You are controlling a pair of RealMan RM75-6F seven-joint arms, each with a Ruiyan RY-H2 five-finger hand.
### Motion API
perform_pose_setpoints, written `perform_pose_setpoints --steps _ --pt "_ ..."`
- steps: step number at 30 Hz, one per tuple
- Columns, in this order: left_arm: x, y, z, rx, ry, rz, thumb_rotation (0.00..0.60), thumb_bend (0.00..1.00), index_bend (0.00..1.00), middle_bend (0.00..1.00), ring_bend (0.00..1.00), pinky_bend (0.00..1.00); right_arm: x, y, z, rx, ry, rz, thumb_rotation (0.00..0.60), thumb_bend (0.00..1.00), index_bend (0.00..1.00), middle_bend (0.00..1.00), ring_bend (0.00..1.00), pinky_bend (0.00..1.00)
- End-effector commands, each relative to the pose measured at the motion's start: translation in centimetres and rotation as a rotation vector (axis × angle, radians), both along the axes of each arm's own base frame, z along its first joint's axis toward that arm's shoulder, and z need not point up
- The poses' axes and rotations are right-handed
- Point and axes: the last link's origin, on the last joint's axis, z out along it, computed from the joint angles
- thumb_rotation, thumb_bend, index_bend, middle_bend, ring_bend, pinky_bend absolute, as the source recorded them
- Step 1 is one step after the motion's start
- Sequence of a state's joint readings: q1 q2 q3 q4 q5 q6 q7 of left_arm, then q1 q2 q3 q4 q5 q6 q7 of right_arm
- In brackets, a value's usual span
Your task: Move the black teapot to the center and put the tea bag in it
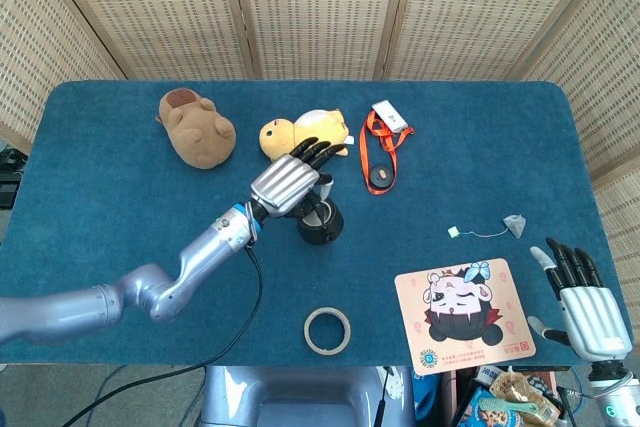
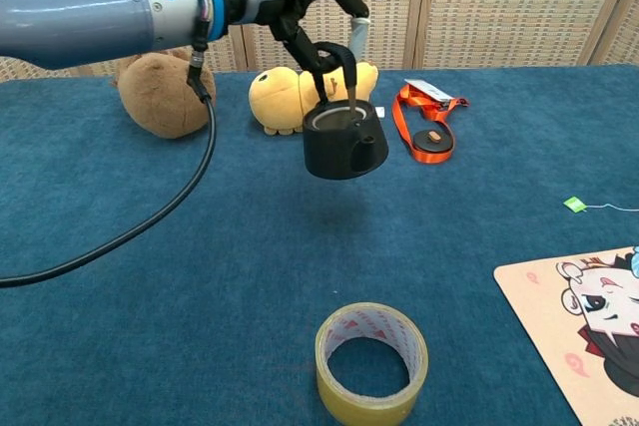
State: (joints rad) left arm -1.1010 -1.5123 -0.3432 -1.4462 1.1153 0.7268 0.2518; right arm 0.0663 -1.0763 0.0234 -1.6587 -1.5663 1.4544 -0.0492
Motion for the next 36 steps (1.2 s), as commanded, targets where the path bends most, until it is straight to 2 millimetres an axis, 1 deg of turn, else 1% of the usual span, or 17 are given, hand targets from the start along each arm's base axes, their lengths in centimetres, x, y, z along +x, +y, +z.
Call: perform_pose_setpoints --steps 1,4,8,19,21,27,36 --pt "1.1 0.1 -1.2 -0.01 0.01 -0.005 0.6 0.53 0.6 0.04 0.0 0.0 0.0 0.0 0.2 -0.002 0.003 0.003 0.6 0.14 0.02 0.02 0.0 0.0" --pt "2.2 -0.2 -2.6 -0.03 0.008 -0.004 0.6 0.53 0.6 0.04 0.0 0.0 0.0 0.1 0.4 -0.005 0.01 0.002 0.6 0.14 0.02 0.02 0.0 0.0" --pt "3.1 -0.5 -3.9 -0.034 0.018 -0.017 0.6 0.53 0.6 0.04 0.0 0.0 0.0 0.2 0.6 -0.005 0.012 0.001 0.6 0.14 0.02 0.02 0.0 0.0" --pt "4.7 -0.7 -6.9 -0.026 0.057 -0.032 0.6 0.53 0.6 0.04 0.0 0.0 -0.1 0.4 0.6 -0.001 0.011 -0.002 0.6 0.14 0.02 0.02 0.0 0.0" --pt "5.1 -0.9 -7.7 -0.03 0.07 -0.038 0.6 0.53 0.6 0.04 0.0 0.0 -0.1 0.5 0.7 -0.003 0.01 -0.002 0.6 0.14 0.02 0.02 0.0 0.0" --pt "5.5 -1.2 -8.6 -0.034 0.083 -0.045 0.6 0.53 0.6 0.04 0.0 0.0 -0.2 0.6 0.7 -0.003 0.008 -0.007 0.6 0.14 0.02 0.02 0.0 0.0" --pt "5.7 -2.3 -9.9 -0.033 0.121 -0.085 0.6 0.53 0.6 0.04 0.0 0.0 -0.4 0.7 0.7 -0.009 0.0 -0.013 0.6 0.14 0.02 0.02 0.0 0.0"
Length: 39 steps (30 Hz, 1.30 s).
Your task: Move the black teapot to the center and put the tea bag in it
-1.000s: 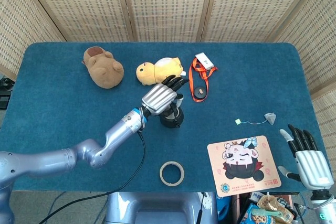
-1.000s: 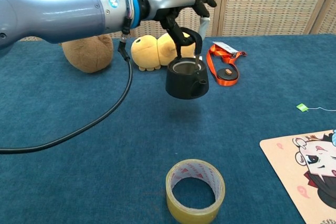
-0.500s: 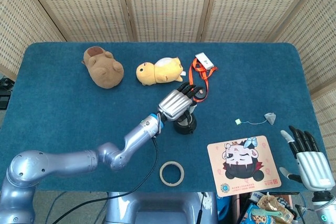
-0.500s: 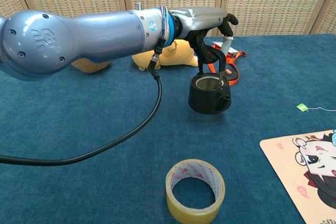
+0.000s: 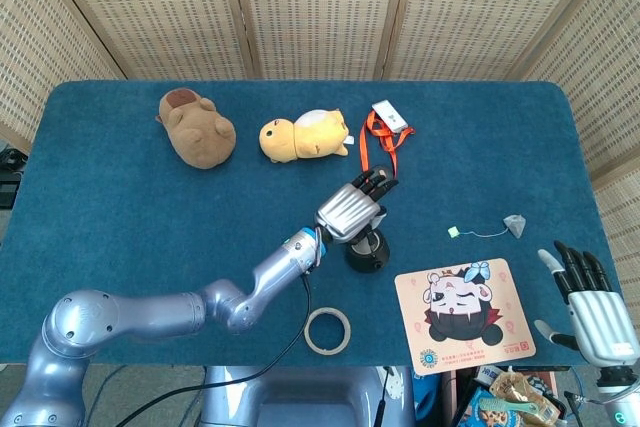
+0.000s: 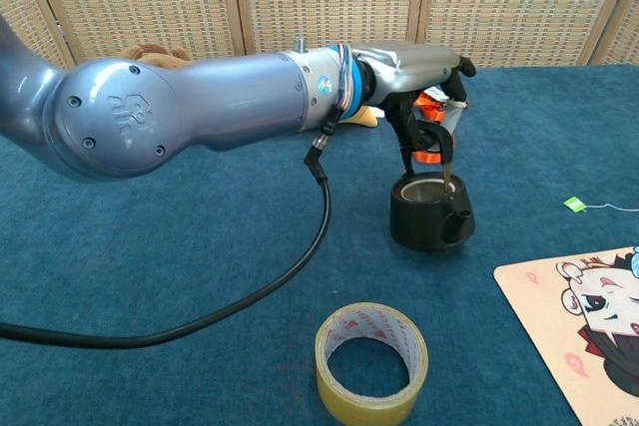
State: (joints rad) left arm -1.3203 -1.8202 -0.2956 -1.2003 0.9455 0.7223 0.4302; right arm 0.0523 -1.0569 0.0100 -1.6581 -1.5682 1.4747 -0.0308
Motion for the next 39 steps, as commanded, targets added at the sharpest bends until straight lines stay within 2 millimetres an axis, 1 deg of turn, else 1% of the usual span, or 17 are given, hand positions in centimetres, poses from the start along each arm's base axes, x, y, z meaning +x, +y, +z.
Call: perform_pose_setpoints --steps 1,8,12,14,15,17,19,22,25,28,34,39 --pt "0.0 -0.4 -0.5 0.004 0.019 -0.017 0.6 0.53 0.6 0.04 0.0 0.0 -0.1 0.1 0.0 -0.004 -0.002 -0.003 0.6 0.14 0.02 0.02 0.0 0.0" --pt "-0.2 -1.1 -1.2 0.003 0.056 -0.031 0.6 0.53 0.6 0.04 0.0 0.0 -0.4 0.4 0.1 -0.012 -0.008 -0.014 0.6 0.14 0.02 0.02 0.0 0.0" --pt "-0.5 -1.3 -1.3 -0.007 0.075 -0.023 0.6 0.53 0.6 0.03 0.0 0.0 -0.6 0.5 0.2 -0.017 -0.009 -0.017 0.6 0.14 0.02 0.02 0.0 0.0" --pt "-0.6 -1.4 -1.3 -0.009 0.085 -0.02 0.6 0.53 0.58 0.02 0.0 0.0 -0.6 0.5 0.2 -0.018 -0.009 -0.017 0.6 0.14 0.02 0.02 0.0 0.0" --pt "-0.6 -1.4 -1.3 -0.008 0.089 -0.019 0.6 0.53 0.54 0.01 0.0 0.0 -0.6 0.5 0.2 -0.017 -0.01 -0.017 0.6 0.14 0.02 0.02 0.0 0.0" --pt "-0.8 -1.5 -1.3 -0.01 0.098 -0.016 0.6 0.53 0.41 0.0 0.0 0.0 -0.6 0.5 0.1 -0.016 -0.012 -0.017 0.6 0.14 0.02 0.02 0.0 0.0" --pt "-0.9 -1.5 -1.3 -0.012 0.105 -0.011 0.6 0.52 0.25 0.0 0.0 0.0 -0.6 0.5 0.1 -0.015 -0.013 -0.016 0.6 0.14 0.02 0.02 0.0 0.0" --pt "-0.8 -1.6 -1.3 -0.007 0.108 -0.008 0.6 0.5 0.11 0.0 0.0 0.0 -0.6 0.4 0.1 -0.013 -0.013 -0.015 0.6 0.14 0.02 0.02 0.0 0.0" --pt "-0.6 -1.6 -1.1 0.006 0.099 -0.005 0.6 0.48 0.03 0.0 0.0 0.0 -0.6 0.4 0.1 -0.013 -0.013 -0.014 0.6 0.14 0.02 0.02 0.0 0.0" --pt "-0.5 -1.6 -1.0 0.016 0.096 -0.004 0.6 0.48 0.01 0.0 0.0 0.0 -0.7 0.5 0.2 -0.016 -0.015 -0.016 0.6 0.14 0.02 0.02 0.0 0.0" --pt "-0.3 -1.4 -0.8 0.038 0.078 0.006 0.6 0.47 0.0 0.0 0.0 0.0 -0.9 0.6 0.2 -0.016 -0.017 -0.022 0.6 0.14 0.02 0.02 0.0 0.0" --pt "0.1 -1.0 -0.8 0.085 0.034 0.03 0.6 0.4 0.0 0.0 0.0 0.0 -0.9 0.6 0.2 -0.018 -0.016 -0.023 0.6 0.14 0.02 0.02 0.0 0.0"
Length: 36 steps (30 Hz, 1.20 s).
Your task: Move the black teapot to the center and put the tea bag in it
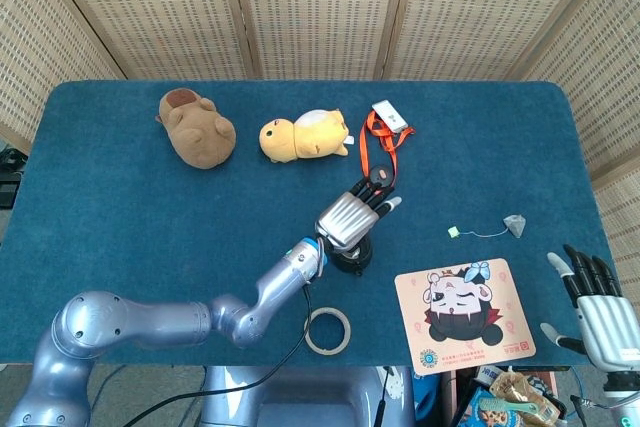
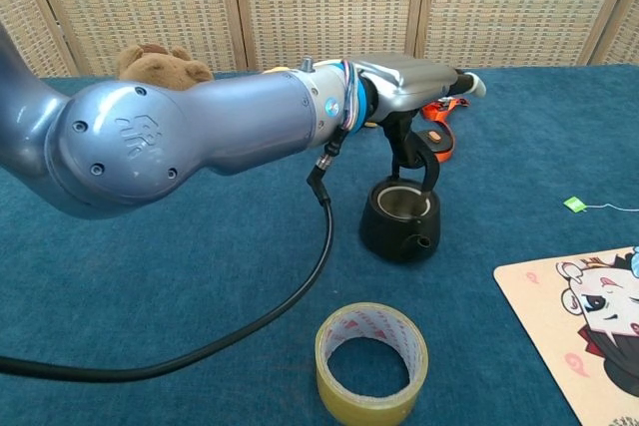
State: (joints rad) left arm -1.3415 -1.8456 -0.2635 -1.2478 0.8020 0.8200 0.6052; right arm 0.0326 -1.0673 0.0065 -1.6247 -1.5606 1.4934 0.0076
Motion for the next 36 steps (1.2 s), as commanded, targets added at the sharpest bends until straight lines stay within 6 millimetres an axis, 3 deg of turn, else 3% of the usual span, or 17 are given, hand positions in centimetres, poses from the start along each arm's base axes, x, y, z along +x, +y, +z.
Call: perform_pose_setpoints --steps 1,11,22,32,36 --pt "0.3 0.2 -0.2 0.034 -0.03 0.015 0.6 0.38 0.0 0.0 0.0 0.0 0.0 0.0 0.0 0.0 0.0 0.0 0.6 0.14 0.02 0.02 0.0 0.0" --pt "0.2 -0.3 -1.2 0.081 -0.022 0.005 0.6 0.31 0.0 0.0 0.0 0.0 -0.1 0.1 -0.1 -0.001 -0.003 -0.006 0.6 0.14 0.02 0.02 0.0 0.0" --pt "0.4 -0.4 -0.7 0.105 -0.07 0.011 0.6 0.25 0.0 0.0 0.0 0.0 -0.1 0.3 0.0 -0.003 -0.007 -0.01 0.6 0.14 0.02 0.02 0.0 0.0" --pt "-1.2 -0.2 3.3 0.087 -0.158 0.054 0.6 0.26 0.0 0.0 0.0 0.0 0.0 0.1 0.1 -0.003 -0.007 -0.005 0.6 0.14 0.02 0.02 0.0 0.0" --pt "-3.3 -0.7 6.2 0.068 -0.204 0.094 0.6 0.26 0.0 0.0 0.0 0.0 0.1 -0.1 0.2 -0.003 -0.007 0.004 0.6 0.14 0.02 0.02 0.0 0.0"
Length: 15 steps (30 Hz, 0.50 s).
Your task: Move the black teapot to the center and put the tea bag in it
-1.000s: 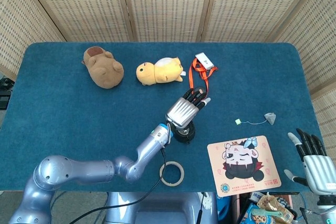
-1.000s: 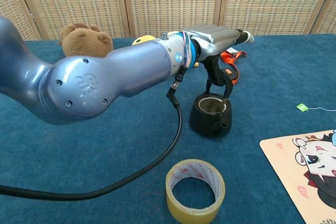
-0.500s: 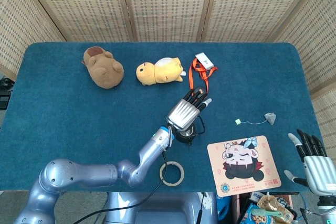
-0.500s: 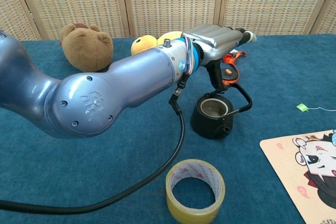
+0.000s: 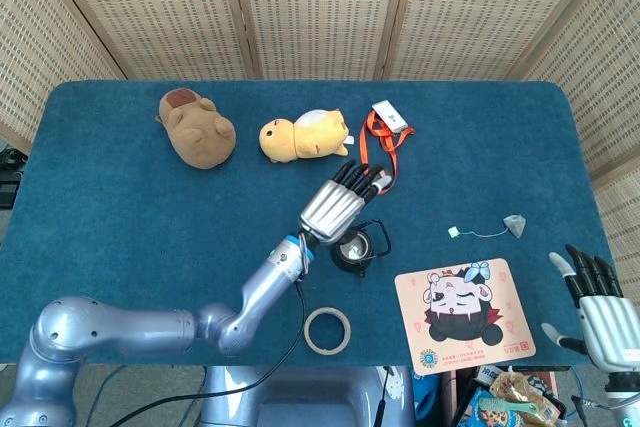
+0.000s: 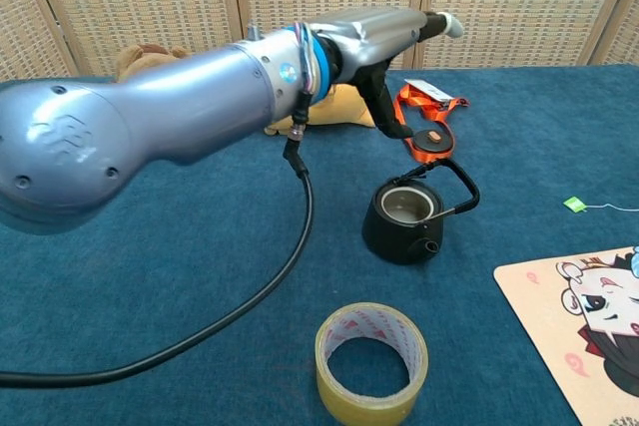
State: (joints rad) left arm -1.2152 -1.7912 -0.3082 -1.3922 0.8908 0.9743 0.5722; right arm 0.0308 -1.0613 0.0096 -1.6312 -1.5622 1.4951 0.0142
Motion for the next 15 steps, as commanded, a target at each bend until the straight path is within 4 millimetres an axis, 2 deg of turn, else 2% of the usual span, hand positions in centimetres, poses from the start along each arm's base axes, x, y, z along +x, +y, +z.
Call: perform_pose_setpoints --steps 1,3,7,13,15 --pt "-2.3 -0.2 3.1 -0.009 -0.046 0.042 0.6 0.26 0.0 0.0 0.0 0.0 0.0 -0.1 0.0 0.001 0.0 0.003 0.6 0.14 0.02 0.02 0.0 0.0" --pt "-3.8 -0.4 5.0 -0.004 -0.068 0.067 0.6 0.26 0.0 0.0 0.0 0.0 0.1 -0.3 0.1 0.005 -0.002 0.006 0.6 0.14 0.02 0.02 0.0 0.0" --pt "-6.0 -0.8 7.5 0.022 -0.085 0.096 0.6 0.26 0.0 0.0 0.0 0.0 0.2 -0.7 0.1 0.01 -0.003 0.014 0.6 0.14 0.02 0.03 0.0 0.0" --pt "-11.4 -2.5 12.7 0.091 -0.118 0.179 0.6 0.26 0.0 0.0 0.0 0.0 0.3 -1.6 0.2 0.013 -0.005 0.019 0.6 0.14 0.05 0.05 0.0 0.0" --pt "-12.6 -3.1 13.7 0.108 -0.122 0.192 0.6 0.26 0.0 0.0 0.0 0.0 0.3 -1.7 0.2 0.016 -0.005 0.02 0.6 0.14 0.06 0.06 0.0 0.0"
